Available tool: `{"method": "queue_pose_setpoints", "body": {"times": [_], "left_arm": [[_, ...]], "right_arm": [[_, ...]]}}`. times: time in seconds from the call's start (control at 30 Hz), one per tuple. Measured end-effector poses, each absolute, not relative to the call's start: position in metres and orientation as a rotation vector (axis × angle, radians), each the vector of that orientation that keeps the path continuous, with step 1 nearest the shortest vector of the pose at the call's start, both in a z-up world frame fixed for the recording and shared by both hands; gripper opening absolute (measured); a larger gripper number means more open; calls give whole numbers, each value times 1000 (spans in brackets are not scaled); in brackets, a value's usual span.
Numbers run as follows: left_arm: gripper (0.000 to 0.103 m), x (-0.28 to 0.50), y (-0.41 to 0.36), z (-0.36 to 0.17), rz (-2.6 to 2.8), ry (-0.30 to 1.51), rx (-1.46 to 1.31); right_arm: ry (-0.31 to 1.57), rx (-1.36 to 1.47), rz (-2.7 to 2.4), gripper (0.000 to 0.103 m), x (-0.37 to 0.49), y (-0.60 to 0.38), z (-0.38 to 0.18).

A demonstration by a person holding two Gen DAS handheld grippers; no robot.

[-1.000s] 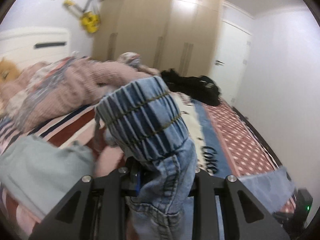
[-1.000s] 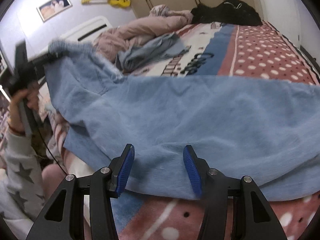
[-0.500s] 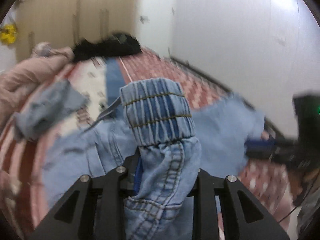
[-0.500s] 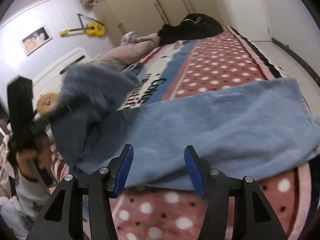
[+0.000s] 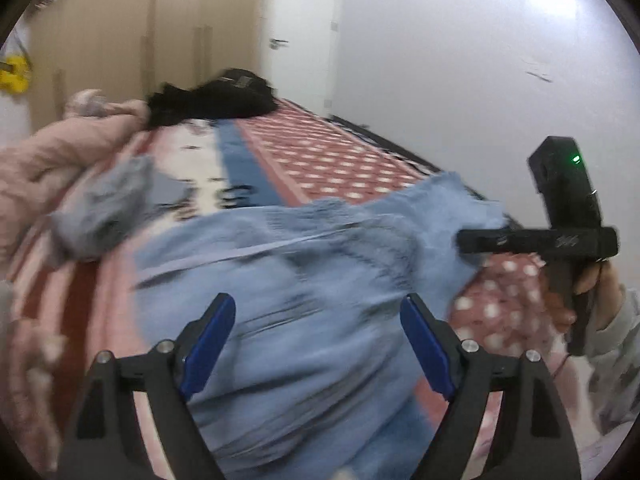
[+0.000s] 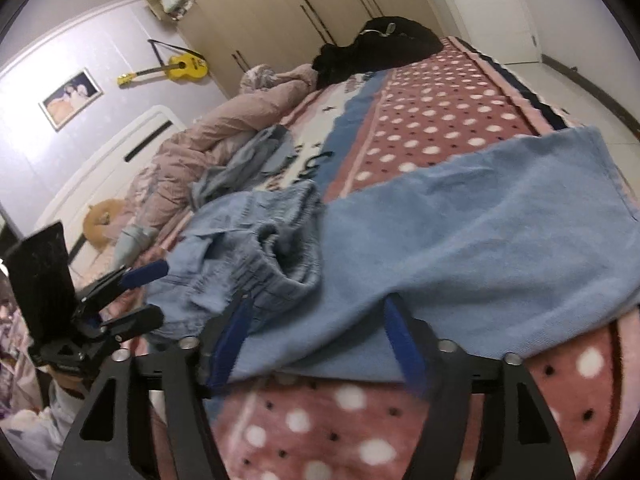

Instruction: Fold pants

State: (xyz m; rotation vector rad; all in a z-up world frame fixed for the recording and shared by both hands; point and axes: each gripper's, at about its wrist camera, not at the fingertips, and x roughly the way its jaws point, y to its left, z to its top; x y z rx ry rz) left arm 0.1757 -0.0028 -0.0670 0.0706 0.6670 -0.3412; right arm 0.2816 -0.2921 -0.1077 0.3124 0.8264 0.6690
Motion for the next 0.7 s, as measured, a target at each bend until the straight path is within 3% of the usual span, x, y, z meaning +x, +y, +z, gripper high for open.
{"method": "queue_pose_setpoints", "body": {"times": [0.07, 0.4, 0.53, 0.63, 0.67, 0.7], "left_arm": [[82, 173, 14, -72, -298, 679, 73], [82, 183, 54, -110, -259, 727, -17], [82, 177, 57, -113, -234, 729, -16], [82, 176, 59, -117, -211, 750, 0], [82, 174, 60, -117, -221, 753, -5], [82, 173, 61, -117, -233, 753, -10]], "right_arm": [[831, 311, 690, 83, 284, -280, -106], [743, 183, 702, 84, 290, -219, -65], [807, 72, 552, 84, 301, -203, -81], [892, 87, 563, 71, 313, -197, -114], [917, 83, 557, 58, 313, -196, -123], [906, 60, 544, 52, 309, -195, -127]]}}
